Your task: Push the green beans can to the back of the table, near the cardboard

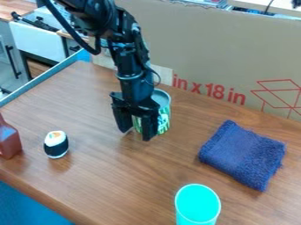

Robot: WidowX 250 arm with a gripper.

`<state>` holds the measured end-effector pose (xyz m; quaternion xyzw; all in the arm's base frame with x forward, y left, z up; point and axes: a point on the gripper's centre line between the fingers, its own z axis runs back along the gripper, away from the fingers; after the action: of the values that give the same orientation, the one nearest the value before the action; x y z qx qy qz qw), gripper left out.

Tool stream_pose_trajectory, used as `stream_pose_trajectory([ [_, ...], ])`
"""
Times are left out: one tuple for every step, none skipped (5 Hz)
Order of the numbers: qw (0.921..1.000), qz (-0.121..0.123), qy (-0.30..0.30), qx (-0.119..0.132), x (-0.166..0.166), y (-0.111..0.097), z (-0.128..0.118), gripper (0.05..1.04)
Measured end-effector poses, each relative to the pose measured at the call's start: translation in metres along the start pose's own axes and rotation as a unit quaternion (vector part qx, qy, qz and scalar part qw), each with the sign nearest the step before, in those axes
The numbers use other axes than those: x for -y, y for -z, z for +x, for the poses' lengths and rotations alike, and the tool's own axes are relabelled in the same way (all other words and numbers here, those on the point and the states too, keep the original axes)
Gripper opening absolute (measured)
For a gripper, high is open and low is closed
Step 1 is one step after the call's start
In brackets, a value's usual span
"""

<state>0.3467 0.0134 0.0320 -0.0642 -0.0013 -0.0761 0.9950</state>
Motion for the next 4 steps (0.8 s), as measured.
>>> stream_pose_trajectory([
  [0.9998,-0.002,-0.020,0.010,-0.019,-0.005,0.007,1.000],
  [0.9997,0.012,-0.019,0.002,-0.025,-0.007,0.005,1.000],
  [0.9989,0.044,-0.013,-0.012,-0.023,-0.026,-0.005,1.000],
  [0.9967,0.077,0.020,-0.018,0.000,-0.054,-0.035,1.000],
])
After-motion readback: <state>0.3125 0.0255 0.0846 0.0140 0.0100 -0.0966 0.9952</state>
